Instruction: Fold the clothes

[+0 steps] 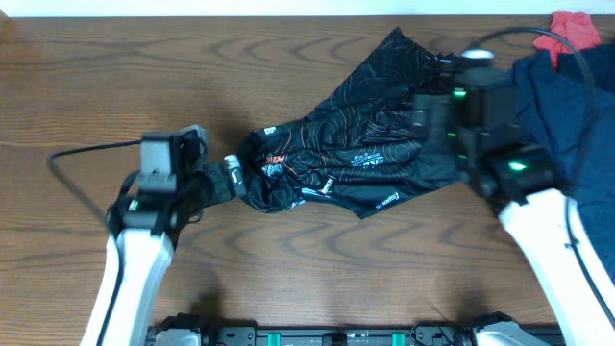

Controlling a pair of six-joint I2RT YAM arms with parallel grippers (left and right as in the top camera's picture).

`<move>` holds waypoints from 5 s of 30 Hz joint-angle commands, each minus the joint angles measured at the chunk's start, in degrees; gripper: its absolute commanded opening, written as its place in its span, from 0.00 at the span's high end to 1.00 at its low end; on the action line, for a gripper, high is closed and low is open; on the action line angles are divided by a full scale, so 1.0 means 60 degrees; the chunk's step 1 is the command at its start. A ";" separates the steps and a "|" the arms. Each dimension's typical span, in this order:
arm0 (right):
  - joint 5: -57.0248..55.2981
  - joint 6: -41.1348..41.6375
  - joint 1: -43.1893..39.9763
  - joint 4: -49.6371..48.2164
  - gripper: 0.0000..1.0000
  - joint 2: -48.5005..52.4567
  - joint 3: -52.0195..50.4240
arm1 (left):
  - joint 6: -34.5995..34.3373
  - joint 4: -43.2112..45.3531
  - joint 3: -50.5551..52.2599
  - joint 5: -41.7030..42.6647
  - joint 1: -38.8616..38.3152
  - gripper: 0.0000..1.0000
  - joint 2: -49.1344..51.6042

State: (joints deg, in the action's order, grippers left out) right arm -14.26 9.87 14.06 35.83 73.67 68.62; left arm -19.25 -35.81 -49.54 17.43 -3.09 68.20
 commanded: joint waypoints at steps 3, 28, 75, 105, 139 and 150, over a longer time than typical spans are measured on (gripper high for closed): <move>-0.0080 0.0280 -0.0998 0.0783 0.01 -0.0372 0.0066 | -0.0885 0.0885 -0.0091 0.1712 -0.0182 0.07 0.2106; -0.0018 0.0277 -0.1351 0.1821 0.02 -0.0364 0.0062 | 0.0627 0.1905 -0.5992 -0.2903 0.1869 0.09 0.4561; -0.0095 0.0273 -0.1435 0.2189 0.01 -0.0335 0.0047 | -0.2131 0.2616 -0.4211 0.0219 -0.2619 0.94 0.8200; 0.4656 0.0608 0.0678 -0.1588 0.21 0.4732 0.0036 | -0.0973 -0.5023 -0.4000 -0.2481 0.2586 0.94 0.4714; 0.3559 0.1854 0.1067 -0.2860 0.99 0.6462 0.0066 | -0.0794 -0.4987 -0.3956 -0.2481 0.2586 0.94 0.4714; 0.1683 0.1920 -0.0117 0.1818 0.99 0.3388 0.1694 | 0.0131 -0.5213 -0.4051 -0.2473 0.2594 0.69 0.4703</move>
State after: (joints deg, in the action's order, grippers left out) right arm 3.53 20.88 16.12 42.52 102.41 74.56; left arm -20.14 -66.11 -73.78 2.83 12.53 96.66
